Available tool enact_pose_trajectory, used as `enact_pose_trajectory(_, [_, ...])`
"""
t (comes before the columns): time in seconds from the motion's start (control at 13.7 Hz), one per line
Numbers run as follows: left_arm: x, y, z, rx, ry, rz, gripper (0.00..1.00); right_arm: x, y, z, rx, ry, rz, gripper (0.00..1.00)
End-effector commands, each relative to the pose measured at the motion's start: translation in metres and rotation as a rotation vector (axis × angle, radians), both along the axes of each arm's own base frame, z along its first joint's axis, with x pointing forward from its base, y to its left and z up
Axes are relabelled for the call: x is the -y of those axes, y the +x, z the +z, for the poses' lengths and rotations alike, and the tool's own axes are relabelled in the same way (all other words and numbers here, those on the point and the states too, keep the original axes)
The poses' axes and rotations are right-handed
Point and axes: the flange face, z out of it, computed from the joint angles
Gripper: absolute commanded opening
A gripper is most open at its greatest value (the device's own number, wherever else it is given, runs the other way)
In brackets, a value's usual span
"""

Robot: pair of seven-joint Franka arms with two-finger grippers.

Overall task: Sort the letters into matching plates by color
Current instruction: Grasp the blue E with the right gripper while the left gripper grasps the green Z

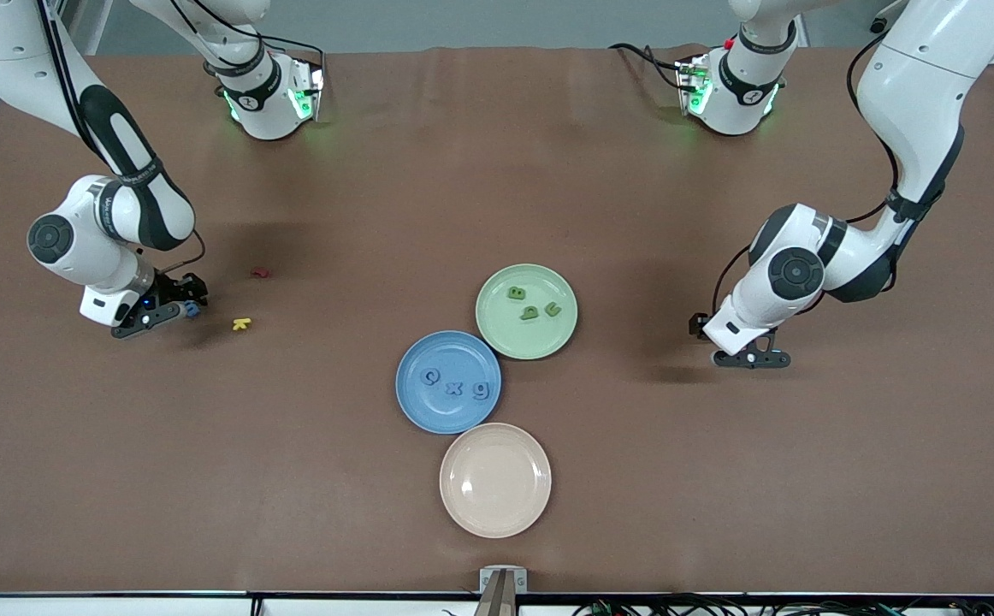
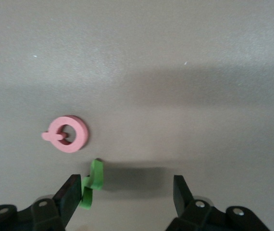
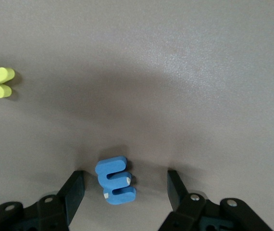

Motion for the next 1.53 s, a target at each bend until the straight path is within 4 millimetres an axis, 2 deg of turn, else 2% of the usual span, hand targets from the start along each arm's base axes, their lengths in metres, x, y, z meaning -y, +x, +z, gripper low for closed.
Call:
enact_pose_trajectory(0.0, [0.015, -0.001, 0.005, 0.026, -0.008, 0.044, 0.85, 0.004, -0.009, -0.005, 0.012, 0.002, 0.05, 0.71])
enact_pose_trajectory(0.22, [0.022, -0.001, 0.007, 0.032, -0.013, 0.061, 0.87, 0.007, -0.011, -0.006, 0.01, 0.003, 0.043, 0.62])
enact_pose_trajectory(0.36, [0.018, 0.0, 0.009, 0.035, -0.011, 0.05, 0.87, 0.007, -0.011, -0.006, 0.01, 0.003, 0.043, 0.46])
enact_pose_trajectory(0.58, [0.009, 0.0, 0.01, 0.023, -0.007, -0.05, 0.88, 0.006, -0.01, -0.005, 0.013, 0.004, 0.038, 0.08])
enact_pose_trajectory(0.66, [0.005, 0.0, 0.01, 0.018, -0.009, -0.107, 0.89, 0.006, -0.009, -0.005, 0.015, 0.005, 0.033, 0.0])
enact_pose_trajectory(0.8, [-0.008, -0.001, 0.008, 0.006, -0.012, -0.195, 0.89, 0.005, -0.007, -0.003, 0.017, 0.005, 0.028, 0.0])
enact_pose_trajectory(1.02, [-0.006, -0.006, 0.007, -0.006, -0.016, -0.305, 0.89, -0.003, -0.001, 0.003, 0.025, 0.016, -0.031, 0.0])
enact_pose_trajectory(1.09, [-0.008, -0.007, 0.006, -0.01, -0.017, -0.319, 0.89, -0.013, 0.002, 0.007, 0.013, 0.025, -0.06, 0.0])
enact_pose_trajectory(1.24, [-0.011, -0.013, 0.004, -0.012, -0.026, -0.325, 0.89, -0.038, 0.019, 0.03, -0.035, 0.039, -0.132, 0.0])
enact_pose_trajectory(1.46, [-0.019, -0.02, 0.0, 0.001, -0.056, -0.329, 0.89, -0.074, 0.049, 0.053, -0.037, 0.037, -0.194, 0.0])
